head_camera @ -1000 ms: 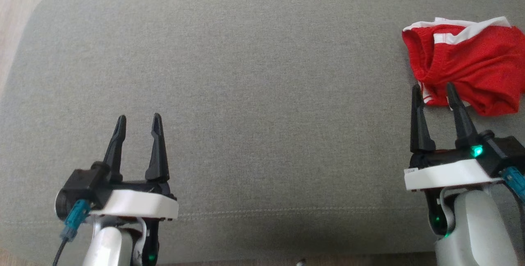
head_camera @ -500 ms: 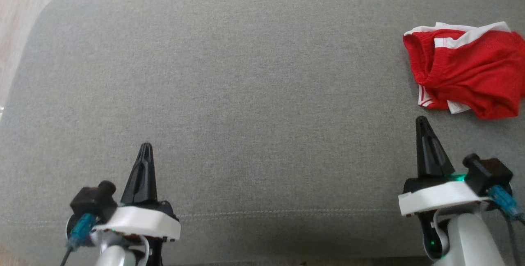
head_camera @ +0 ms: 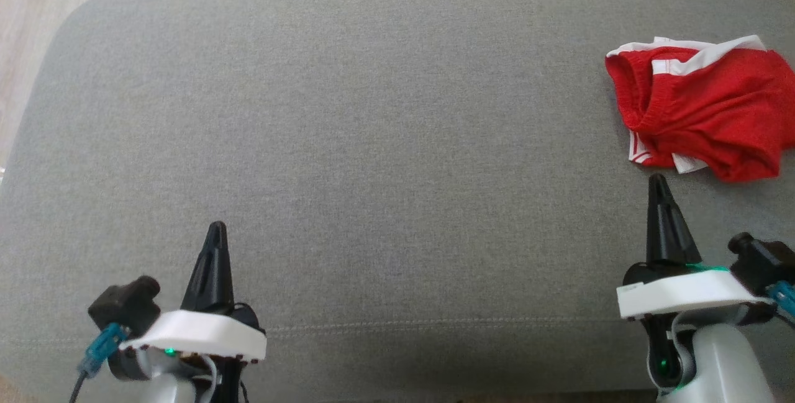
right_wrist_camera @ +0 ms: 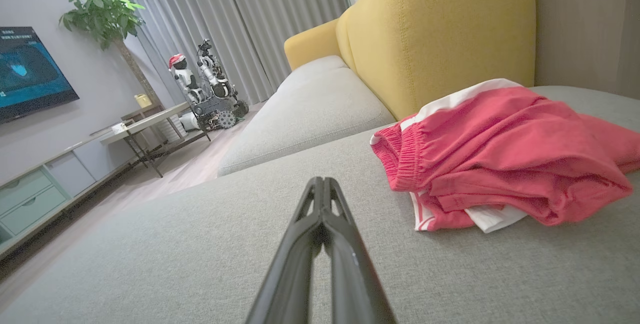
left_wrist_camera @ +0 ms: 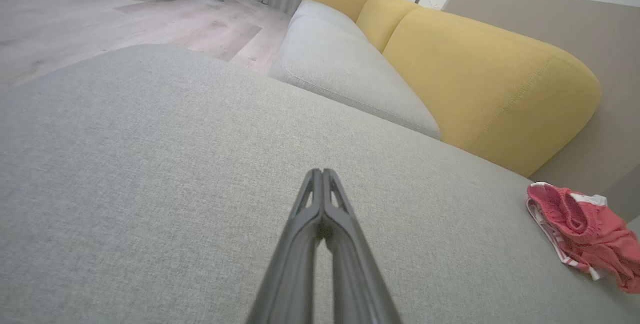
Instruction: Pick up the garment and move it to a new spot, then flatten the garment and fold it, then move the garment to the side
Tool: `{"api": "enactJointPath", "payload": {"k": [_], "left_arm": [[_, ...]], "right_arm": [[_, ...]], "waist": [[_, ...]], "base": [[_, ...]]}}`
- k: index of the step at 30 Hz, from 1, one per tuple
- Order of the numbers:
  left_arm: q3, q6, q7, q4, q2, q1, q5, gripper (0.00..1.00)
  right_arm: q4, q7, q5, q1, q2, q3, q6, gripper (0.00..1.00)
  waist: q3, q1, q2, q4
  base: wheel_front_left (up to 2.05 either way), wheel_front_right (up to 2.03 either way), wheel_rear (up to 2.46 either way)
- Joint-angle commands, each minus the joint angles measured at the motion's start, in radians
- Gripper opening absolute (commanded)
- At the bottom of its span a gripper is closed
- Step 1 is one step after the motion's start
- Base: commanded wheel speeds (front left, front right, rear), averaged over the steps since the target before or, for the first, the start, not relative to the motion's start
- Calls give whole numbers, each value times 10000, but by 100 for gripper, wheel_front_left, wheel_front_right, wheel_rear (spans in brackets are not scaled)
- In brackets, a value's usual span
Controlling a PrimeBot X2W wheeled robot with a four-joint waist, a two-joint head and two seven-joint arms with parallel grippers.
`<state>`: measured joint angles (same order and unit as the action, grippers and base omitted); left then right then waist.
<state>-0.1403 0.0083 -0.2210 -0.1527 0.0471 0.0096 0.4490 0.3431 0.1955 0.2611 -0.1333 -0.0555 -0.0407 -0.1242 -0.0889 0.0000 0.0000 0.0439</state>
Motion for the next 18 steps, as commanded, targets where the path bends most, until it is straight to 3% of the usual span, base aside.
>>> {"api": "enactJointPath", "payload": {"k": [1,18], "left_arm": [[184,-82,78,271,122,-477,322,0],[406,-284,464,83,206,-585,2142,0]], "right_arm": [[-395,-71,386,-349,-2,33,-10,0],[-484,-524,2373,-258,1,257,-18,0]], "waist": [[14,0,0,-7],[142,0,0,-72]], "base": [[0,0,0],[0,0,0]]}}
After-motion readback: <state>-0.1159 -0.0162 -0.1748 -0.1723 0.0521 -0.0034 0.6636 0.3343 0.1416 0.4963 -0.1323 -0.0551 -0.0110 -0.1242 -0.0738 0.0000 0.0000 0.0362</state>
